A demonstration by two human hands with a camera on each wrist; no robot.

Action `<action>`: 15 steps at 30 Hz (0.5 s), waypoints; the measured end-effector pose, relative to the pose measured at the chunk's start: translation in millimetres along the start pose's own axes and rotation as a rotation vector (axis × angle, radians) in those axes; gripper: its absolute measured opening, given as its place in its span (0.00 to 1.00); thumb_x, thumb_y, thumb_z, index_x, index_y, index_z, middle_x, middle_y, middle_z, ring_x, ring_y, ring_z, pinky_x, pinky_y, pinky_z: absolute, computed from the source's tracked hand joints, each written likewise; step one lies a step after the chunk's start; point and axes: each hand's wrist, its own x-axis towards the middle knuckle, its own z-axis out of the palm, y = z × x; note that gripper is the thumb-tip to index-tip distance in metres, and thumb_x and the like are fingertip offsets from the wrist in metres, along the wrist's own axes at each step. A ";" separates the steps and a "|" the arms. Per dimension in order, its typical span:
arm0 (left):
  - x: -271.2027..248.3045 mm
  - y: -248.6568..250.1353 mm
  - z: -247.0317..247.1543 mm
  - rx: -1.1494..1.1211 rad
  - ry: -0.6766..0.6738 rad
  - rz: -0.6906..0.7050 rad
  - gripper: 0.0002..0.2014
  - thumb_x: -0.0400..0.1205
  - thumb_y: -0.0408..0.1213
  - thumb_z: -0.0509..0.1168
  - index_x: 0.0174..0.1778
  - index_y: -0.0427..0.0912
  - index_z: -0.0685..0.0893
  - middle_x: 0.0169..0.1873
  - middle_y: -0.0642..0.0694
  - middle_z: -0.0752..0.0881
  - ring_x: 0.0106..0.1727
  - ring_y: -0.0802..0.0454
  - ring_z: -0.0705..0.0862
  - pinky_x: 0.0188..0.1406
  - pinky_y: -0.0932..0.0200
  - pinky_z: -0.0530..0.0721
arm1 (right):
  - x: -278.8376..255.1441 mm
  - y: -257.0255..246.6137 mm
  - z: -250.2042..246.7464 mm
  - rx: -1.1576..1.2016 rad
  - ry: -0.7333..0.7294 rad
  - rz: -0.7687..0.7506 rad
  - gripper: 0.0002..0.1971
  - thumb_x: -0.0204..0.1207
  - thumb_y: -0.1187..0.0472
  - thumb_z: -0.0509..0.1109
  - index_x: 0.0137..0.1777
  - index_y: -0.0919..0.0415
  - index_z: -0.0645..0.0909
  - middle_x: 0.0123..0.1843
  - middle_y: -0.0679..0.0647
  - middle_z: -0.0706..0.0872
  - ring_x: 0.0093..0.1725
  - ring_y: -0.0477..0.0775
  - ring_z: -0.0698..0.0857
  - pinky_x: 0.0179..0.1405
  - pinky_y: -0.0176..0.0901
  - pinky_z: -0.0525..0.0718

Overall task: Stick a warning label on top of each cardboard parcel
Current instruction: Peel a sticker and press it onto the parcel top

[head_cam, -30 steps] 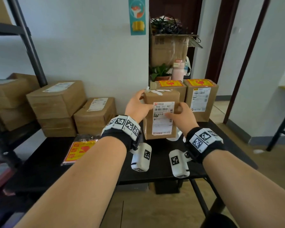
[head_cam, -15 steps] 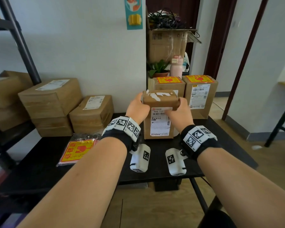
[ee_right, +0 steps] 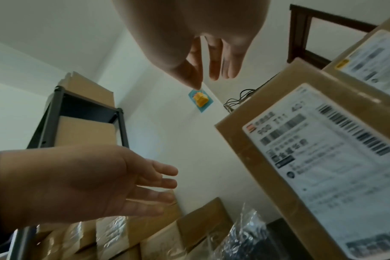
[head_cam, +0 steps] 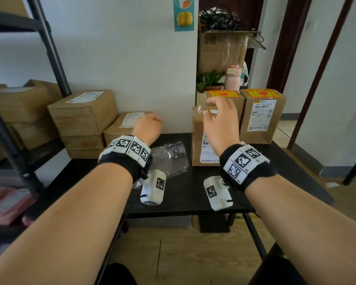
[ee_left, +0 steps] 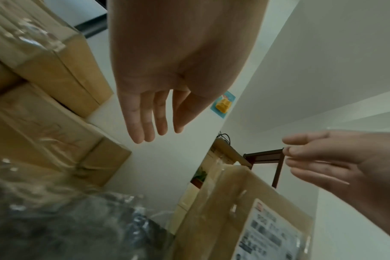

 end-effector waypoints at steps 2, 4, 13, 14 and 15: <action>-2.8 -13.9 -10.1 0.097 0.017 -0.026 0.16 0.83 0.26 0.57 0.65 0.33 0.83 0.63 0.33 0.84 0.64 0.35 0.83 0.60 0.48 0.81 | -5.1 -6.9 12.6 -0.002 -0.034 -0.042 0.15 0.80 0.66 0.65 0.66 0.57 0.79 0.66 0.53 0.79 0.66 0.51 0.77 0.66 0.39 0.75; -6.1 -28.6 -17.3 0.222 -0.018 -0.070 0.16 0.85 0.28 0.57 0.66 0.30 0.82 0.64 0.32 0.83 0.66 0.35 0.81 0.62 0.49 0.80 | -9.7 -8.9 27.7 0.033 -0.136 0.033 0.16 0.81 0.66 0.63 0.68 0.59 0.78 0.67 0.54 0.79 0.66 0.51 0.79 0.62 0.39 0.78; -26.8 -81.4 -39.4 0.574 -0.193 -0.260 0.16 0.87 0.25 0.51 0.61 0.28 0.83 0.61 0.34 0.84 0.63 0.39 0.82 0.61 0.55 0.77 | -29.9 -15.2 86.4 0.129 -0.615 0.645 0.17 0.86 0.68 0.55 0.68 0.71 0.79 0.67 0.64 0.83 0.68 0.63 0.81 0.66 0.50 0.79; -27.3 -84.9 -40.6 0.608 -0.211 -0.244 0.16 0.87 0.25 0.51 0.61 0.28 0.83 0.59 0.34 0.85 0.61 0.40 0.83 0.61 0.55 0.77 | -30.3 -14.5 92.3 0.220 -0.621 0.754 0.16 0.86 0.68 0.55 0.67 0.72 0.79 0.67 0.65 0.83 0.66 0.63 0.83 0.63 0.49 0.82; -28.8 -87.5 -41.4 0.641 -0.249 -0.254 0.16 0.87 0.26 0.52 0.62 0.28 0.83 0.57 0.34 0.85 0.59 0.40 0.83 0.61 0.55 0.77 | -29.5 -12.8 99.1 0.397 -0.599 0.892 0.15 0.86 0.70 0.56 0.67 0.74 0.77 0.65 0.68 0.83 0.65 0.66 0.84 0.60 0.51 0.85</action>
